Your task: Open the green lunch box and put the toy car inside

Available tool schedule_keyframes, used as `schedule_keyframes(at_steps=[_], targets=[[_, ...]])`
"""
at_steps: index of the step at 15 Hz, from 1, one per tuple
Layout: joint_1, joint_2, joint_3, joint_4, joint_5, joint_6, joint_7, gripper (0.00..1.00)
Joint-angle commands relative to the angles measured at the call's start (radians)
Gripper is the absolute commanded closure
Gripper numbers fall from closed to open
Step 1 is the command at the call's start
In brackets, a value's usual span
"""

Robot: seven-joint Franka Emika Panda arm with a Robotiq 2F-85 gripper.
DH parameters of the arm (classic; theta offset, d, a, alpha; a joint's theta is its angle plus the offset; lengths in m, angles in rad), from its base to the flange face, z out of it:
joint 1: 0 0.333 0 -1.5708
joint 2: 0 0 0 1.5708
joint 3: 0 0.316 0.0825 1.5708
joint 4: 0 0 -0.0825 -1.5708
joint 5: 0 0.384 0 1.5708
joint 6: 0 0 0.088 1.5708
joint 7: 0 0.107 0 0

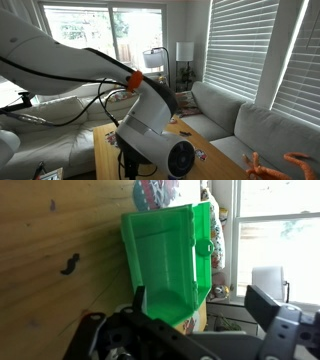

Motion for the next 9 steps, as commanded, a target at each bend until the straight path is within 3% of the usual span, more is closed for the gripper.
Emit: schedule_keyframes(at_steps=[1, 5, 9], targets=[[0.009, -0.036, 0.006, 0.003, -0.064, 0.038, 0.079, 0.00], [0.010, -0.071, 0.009, -0.005, -0.103, 0.078, 0.131, 0.00], [0.017, -0.167, 0.010, -0.002, -0.259, 0.149, 0.236, 0.00]])
